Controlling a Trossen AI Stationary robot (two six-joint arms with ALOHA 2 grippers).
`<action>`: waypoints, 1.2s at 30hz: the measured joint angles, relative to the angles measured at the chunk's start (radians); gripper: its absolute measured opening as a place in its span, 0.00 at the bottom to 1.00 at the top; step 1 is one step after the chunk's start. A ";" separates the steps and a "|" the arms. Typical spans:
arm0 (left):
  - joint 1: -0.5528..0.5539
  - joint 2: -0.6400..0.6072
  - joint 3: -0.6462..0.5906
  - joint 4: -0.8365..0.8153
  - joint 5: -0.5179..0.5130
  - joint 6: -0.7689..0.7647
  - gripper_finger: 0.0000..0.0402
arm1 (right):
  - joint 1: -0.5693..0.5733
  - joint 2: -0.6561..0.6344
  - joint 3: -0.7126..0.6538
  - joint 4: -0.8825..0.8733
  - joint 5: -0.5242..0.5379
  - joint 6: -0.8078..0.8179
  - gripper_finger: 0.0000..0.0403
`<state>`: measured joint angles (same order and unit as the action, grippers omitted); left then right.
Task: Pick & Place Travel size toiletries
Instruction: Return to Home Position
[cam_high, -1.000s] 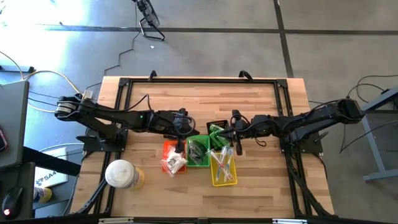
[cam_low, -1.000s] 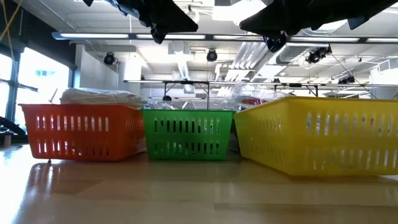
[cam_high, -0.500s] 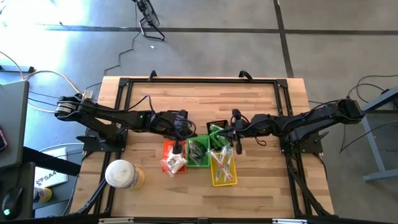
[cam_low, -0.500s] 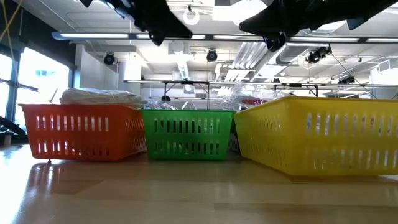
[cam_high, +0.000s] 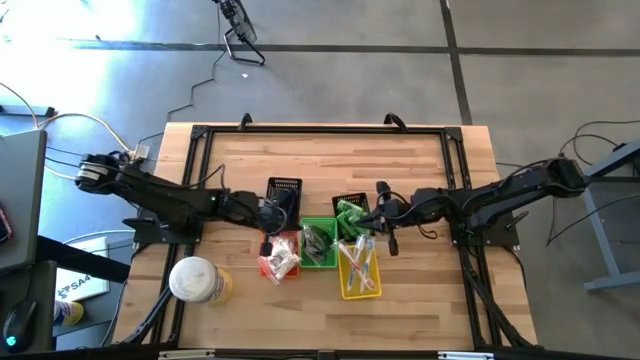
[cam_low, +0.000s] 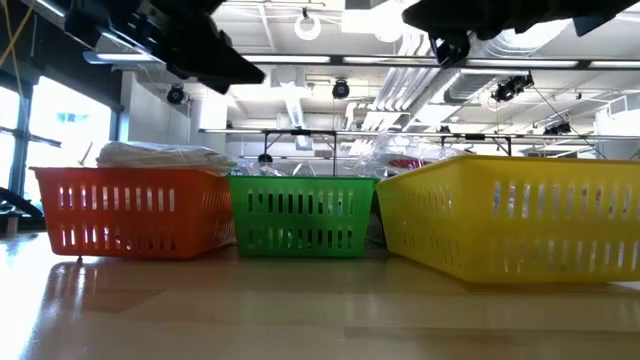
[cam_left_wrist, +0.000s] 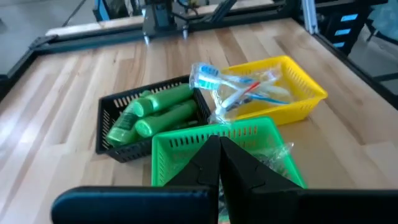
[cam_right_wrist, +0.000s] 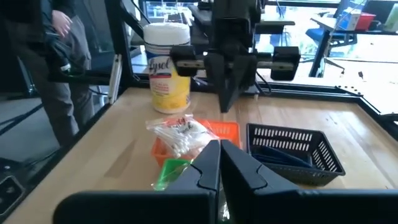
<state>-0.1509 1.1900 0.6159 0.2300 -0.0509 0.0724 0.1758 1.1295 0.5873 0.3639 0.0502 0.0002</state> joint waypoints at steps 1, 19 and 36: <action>-0.001 -0.022 -0.014 -0.001 0.000 0.003 0.01 | 0.004 -0.016 0.000 -0.017 0.000 0.001 0.01; 0.000 -0.474 -0.285 -0.083 0.009 0.029 0.01 | 0.104 -0.229 -0.001 -0.154 0.057 0.003 0.01; 0.000 -0.853 -0.317 -0.362 0.008 0.029 0.01 | 0.159 -0.294 0.000 -0.159 0.056 0.003 0.01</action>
<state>-0.1513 0.3375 0.2989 -0.1318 -0.0429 0.1009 0.3347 0.8356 0.5873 0.2048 0.1062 0.0032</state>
